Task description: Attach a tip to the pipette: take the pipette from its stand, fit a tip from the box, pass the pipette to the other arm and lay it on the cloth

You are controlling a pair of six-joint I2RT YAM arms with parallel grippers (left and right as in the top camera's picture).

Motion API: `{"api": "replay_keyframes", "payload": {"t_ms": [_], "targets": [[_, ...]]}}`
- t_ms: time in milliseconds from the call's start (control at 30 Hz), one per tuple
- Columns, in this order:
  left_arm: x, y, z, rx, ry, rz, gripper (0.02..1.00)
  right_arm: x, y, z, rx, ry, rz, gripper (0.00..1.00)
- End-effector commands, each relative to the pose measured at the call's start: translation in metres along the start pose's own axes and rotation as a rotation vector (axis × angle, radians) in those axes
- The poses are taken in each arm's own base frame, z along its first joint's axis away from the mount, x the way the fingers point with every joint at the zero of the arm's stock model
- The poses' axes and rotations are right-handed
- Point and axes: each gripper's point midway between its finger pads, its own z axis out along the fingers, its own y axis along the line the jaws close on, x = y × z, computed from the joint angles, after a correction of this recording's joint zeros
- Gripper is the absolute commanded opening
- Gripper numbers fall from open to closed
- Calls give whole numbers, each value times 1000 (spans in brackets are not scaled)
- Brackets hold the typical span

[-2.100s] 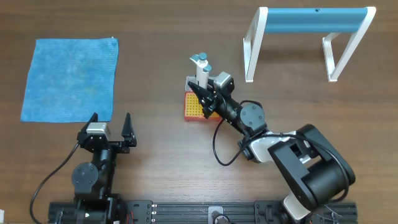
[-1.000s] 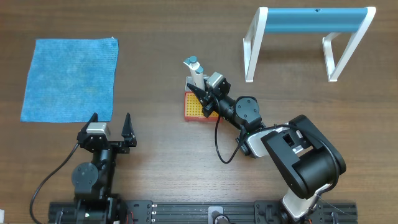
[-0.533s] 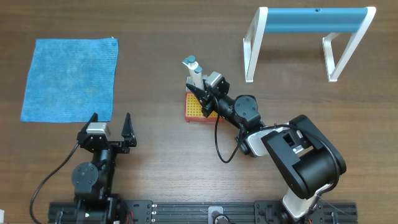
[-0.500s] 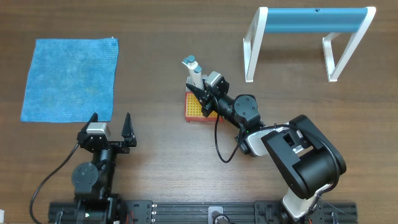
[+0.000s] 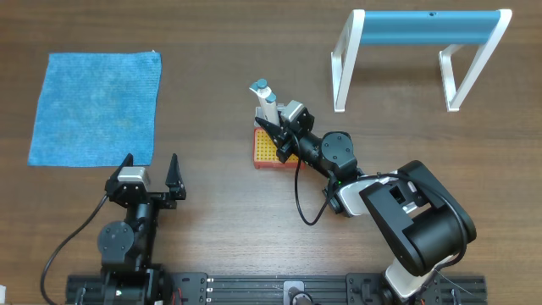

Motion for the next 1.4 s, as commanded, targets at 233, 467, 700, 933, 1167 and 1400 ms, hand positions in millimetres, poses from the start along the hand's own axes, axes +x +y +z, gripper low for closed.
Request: {"api": "replay_keyframes", "payload": {"t_ms": [233, 467, 700, 933, 1167, 1400], "targets": [[1, -1, 0, 12, 1, 9, 901, -28, 3, -2, -16, -117, -83, 77], [1, -1, 0, 12, 1, 9, 899, -117, 15, -23, -19, -308, -164, 77], [1, -1, 0, 12, 1, 9, 899, -144, 28, -32, -35, -112, -80, 75], [1, -1, 0, 12, 1, 9, 901, -149, 77, -40, -137, 307, 77, 80], [1, -1, 0, 12, 1, 9, 899, -145, 93, -47, -148, 370, 237, 80], [1, -1, 0, 12, 1, 9, 899, -146, 93, -47, -138, 368, 275, 80]]}}
